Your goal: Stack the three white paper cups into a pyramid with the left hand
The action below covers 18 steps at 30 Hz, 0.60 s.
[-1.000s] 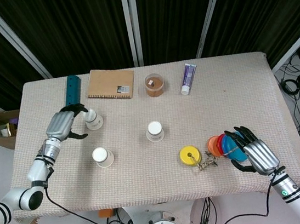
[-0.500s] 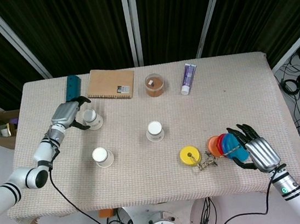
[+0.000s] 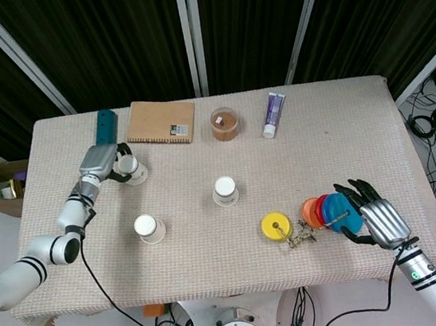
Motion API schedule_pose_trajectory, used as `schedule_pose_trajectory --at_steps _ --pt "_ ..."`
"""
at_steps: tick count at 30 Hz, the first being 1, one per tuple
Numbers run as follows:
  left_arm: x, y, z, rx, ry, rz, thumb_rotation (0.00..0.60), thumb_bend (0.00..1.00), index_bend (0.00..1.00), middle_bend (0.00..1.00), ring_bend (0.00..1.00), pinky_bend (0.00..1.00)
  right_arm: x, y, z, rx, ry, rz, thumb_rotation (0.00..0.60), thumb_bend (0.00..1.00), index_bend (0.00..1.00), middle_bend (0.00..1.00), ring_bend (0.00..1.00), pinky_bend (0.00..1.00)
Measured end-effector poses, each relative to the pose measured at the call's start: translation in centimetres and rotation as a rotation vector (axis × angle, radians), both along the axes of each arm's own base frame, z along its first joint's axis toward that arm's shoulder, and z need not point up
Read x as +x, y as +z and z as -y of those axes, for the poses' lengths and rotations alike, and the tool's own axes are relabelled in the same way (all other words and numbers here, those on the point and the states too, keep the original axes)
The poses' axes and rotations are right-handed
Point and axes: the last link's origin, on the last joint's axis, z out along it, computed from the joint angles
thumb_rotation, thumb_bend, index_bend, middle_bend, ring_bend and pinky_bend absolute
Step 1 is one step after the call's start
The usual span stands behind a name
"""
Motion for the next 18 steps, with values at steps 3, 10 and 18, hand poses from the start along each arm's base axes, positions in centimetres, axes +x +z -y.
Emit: schedule_pose_trajectory --at_steps 3,10,18 --pt "0.6 0.0 0.7 -0.010 -0.019 0.025 0.600 0.26 0.52 0.49 0.46 0.52 0.2 0.7 0.1 -0.019 0.012 0.007 0.600 0.29 0.06 0.19 0.00 0.07" --pt "3.7 -0.1 4.0 -0.075 -0.127 0.092 0.600 0.26 0.52 0.47 0.45 0.52 1.1 3.1 0.1 -0.059 0.060 0.012 0.600 0.29 0.06 0.19 0.00 0.07" --pt "7.9 -1.8 7.6 -0.145 -0.288 0.129 0.600 0.26 0.52 0.44 0.42 0.51 1.8 4.6 -0.6 -0.062 0.084 0.033 0.600 0.29 0.06 0.19 0.00 0.07"
